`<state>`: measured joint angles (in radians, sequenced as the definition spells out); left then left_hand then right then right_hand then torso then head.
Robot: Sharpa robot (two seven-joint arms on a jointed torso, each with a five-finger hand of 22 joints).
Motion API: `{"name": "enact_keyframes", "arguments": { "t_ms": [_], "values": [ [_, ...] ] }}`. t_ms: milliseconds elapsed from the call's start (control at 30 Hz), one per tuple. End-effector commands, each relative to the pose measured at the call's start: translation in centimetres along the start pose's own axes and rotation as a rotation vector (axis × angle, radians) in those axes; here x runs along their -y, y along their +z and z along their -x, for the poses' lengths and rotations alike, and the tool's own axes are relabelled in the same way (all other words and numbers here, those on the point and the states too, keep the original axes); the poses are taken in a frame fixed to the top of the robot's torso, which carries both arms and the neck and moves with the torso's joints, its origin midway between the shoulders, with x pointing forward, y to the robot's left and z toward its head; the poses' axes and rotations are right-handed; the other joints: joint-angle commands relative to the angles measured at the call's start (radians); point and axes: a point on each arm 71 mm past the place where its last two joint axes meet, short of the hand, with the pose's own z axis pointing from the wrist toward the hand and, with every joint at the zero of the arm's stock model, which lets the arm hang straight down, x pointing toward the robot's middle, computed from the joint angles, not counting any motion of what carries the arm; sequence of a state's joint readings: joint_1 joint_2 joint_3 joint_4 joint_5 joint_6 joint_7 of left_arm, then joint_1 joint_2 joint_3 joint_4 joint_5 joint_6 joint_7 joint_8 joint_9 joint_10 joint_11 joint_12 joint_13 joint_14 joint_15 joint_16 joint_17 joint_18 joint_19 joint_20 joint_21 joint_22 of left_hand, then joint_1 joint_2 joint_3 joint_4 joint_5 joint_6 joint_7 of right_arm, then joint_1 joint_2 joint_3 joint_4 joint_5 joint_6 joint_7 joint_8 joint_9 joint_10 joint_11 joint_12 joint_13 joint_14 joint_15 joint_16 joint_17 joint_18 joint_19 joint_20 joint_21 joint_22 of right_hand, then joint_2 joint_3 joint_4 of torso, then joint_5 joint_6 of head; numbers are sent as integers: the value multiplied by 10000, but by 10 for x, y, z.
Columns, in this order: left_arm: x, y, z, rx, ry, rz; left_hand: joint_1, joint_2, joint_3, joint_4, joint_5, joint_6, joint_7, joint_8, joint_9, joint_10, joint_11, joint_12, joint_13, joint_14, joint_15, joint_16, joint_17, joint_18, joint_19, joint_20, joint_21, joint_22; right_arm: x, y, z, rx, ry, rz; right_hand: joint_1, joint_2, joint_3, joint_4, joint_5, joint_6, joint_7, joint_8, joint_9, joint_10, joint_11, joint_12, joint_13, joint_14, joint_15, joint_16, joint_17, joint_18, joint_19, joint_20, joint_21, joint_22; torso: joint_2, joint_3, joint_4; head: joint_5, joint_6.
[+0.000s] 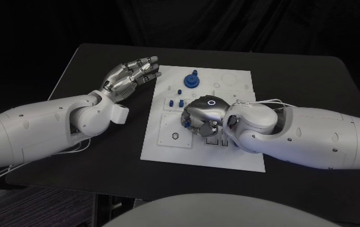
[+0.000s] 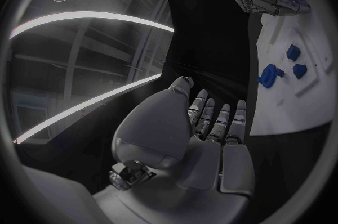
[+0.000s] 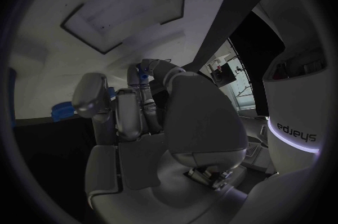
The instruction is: Assemble the parts on the task board
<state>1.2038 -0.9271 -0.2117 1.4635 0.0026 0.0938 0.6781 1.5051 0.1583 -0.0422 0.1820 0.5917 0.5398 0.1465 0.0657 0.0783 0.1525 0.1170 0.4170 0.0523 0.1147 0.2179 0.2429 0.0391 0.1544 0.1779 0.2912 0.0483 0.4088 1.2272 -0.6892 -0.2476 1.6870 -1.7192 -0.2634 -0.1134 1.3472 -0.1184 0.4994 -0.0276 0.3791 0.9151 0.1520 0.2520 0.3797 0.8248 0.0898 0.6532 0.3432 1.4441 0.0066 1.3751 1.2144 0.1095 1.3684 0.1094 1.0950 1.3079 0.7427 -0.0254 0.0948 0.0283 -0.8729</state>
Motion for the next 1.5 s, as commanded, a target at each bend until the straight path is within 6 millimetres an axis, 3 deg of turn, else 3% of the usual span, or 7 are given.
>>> {"name": "enact_keyframes", "arguments": {
  "t_ms": [33,267,500,600,767,867,1500],
  "values": [
    [1,0,-2,-150,-140,-321,-16,75,74,12,23,27,8,44,0,10,79,19,7,36,40,34,9,-180,52,5,29,-4,0,0,-2,-86,-52,-100,-321,-67,-238,175,-511,-455,82,-316,-158,-324,90,-151,-44,-73,152,-103,-128,-52,-129,83,-238,1206,5,-2,4,-5,3],
    [0,0,-1,-142,-149,-279,-14,77,81,8,24,33,10,45,0,4,81,12,5,35,41,35,8,-182,55,5,29,-3,1,0,-6,-404,-71,-273,-491,-186,-1537,567,-1538,-1597,-153,-1224,-681,-2565,581,-239,-7,-990,588,-686,-1233,205,-1066,522,-1890,785,3,-6,2,9,3],
    [0,-1,0,-115,-144,-247,-11,82,89,5,27,33,11,45,-1,-2,83,5,3,33,43,34,8,-183,52,5,27,-14,2,-3,-2,116,18,-149,-233,-111,-2556,931,-1940,-2012,-300,-1480,-918,-3421,696,217,88,-1306,709,-685,-1568,281,-1284,672,-2278,739,4,-5,5,18,3],
    [0,-2,0,-99,-137,-240,-9,86,95,1,28,28,12,44,-2,-6,84,2,3,33,45,36,8,-185,52,5,27,-18,2,-7,1,448,71,-85,156,-117,-3069,1310,-1924,-2292,-492,-1617,-1091,-3974,745,420,24,-1393,742,-615,-1687,295,-1311,712,-2372,747,2,1,6,17,3],
    [0,-2,1,-87,-137,-222,-7,87,101,-2,29,42,14,46,0,-7,86,7,3,34,46,41,8,-186,57,6,28,-10,6,-14,9,879,146,-65,338,-43,-3134,1459,-1826,-2199,-455,-1560,-1123,-3984,751,542,-23,-1412,754,-586,-1727,293,-1298,723,-2365,759,-1,2,2,11,3],
    [0,-3,1,-73,-132,-209,-7,87,101,-2,29,42,14,46,0,-7,86,7,3,34,46,41,8,-186,57,6,28,-10,9,-18,13,1081,206,-90,743,161,-2969,1303,-994,-1897,-312,-1413,-1146,-3791,731,738,-103,-1340,737,-479,-1669,267,-1187,712,-2193,816,-5,8,-5,13,3],
    [-2,-2,0,-117,-169,-156,-6,87,106,-6,29,53,16,48,0,-11,88,4,2,36,49,46,9,-188,61,6,28,-6,12,-13,14,852,171,-161,817,333,-2681,1136,-823,-656,-115,-903,-1080,-2464,468,1406,-335,-1098,514,-281,-1614,194,-852,518,-1723,932,4,-2,1,-11,3]
  ]
}}
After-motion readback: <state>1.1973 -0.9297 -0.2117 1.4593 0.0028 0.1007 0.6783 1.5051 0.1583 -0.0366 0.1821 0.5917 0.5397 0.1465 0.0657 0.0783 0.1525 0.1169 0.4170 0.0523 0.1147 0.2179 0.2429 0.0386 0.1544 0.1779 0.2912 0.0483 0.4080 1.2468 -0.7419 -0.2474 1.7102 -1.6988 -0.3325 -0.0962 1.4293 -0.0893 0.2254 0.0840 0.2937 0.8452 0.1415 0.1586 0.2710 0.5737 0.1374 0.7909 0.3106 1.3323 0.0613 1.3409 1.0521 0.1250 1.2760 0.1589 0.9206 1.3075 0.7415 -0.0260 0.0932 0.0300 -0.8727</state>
